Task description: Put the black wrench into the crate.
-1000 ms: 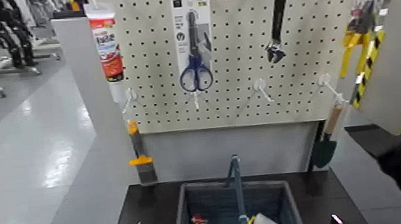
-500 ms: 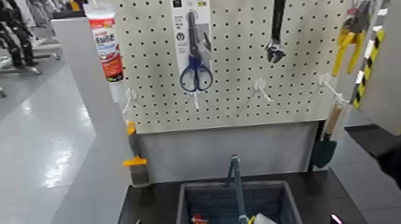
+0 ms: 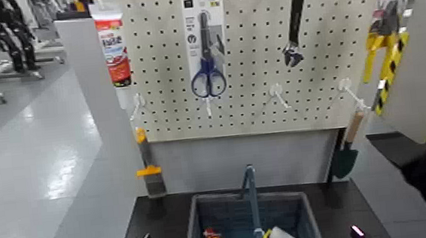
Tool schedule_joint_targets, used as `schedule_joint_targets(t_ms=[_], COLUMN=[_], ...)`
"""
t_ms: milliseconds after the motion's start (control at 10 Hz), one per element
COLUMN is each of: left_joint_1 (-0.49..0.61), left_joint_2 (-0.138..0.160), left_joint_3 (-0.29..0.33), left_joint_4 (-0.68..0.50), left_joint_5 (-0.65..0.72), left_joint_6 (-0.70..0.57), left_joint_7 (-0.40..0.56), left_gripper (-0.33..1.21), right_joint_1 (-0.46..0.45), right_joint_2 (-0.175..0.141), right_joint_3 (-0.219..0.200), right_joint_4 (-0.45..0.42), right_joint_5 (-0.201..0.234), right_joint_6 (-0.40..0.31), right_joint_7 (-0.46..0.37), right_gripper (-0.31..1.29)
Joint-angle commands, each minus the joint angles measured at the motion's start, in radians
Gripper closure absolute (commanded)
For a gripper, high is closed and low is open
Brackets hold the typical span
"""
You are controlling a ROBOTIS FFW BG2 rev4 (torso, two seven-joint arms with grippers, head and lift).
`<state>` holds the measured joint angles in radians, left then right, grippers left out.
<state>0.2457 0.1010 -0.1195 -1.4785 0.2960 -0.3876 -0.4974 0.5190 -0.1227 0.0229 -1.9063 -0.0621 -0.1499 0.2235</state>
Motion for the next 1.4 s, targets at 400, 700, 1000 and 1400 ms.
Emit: schedule_joint_targets(t_ms=[400,700,1000,1400], left_joint_1=[-0.002,-0.006,-0.011,-0.026], left_joint_2=[-0.003,-0.003,-0.003,0.0], left_joint_3=[0.0,-0.005,-0.008,-0.017], left_joint_4=[0.003,0.003,0.004,0.015], left_joint_5=[0.003,0.003,0.005,0.014], left_joint_6=[0.006,0.009,0.009,0.013], left_joint_7=[-0.006,-0.009,-0.01,-0.015], left_gripper=[0.1,0.1,0.1,0.1], right_joint_1=[-0.074,-0.159,-0.247,-0.372], right_joint_2=[0.006,-0.011,-0.008,-0.014], right_joint_3=[-0.103,-0.144,-0.173,-0.181], right_joint_4=[-0.046,-0.079,-0.083,-0.059], right_joint_5=[-0.136,-0.127,-0.127,-0.127], right_joint_6=[0.102,0.162,0.204,0.231], right_joint_7=[0.115,0.158,0.218,0.25], right_gripper=[0.11,0.11,0.11,0.1])
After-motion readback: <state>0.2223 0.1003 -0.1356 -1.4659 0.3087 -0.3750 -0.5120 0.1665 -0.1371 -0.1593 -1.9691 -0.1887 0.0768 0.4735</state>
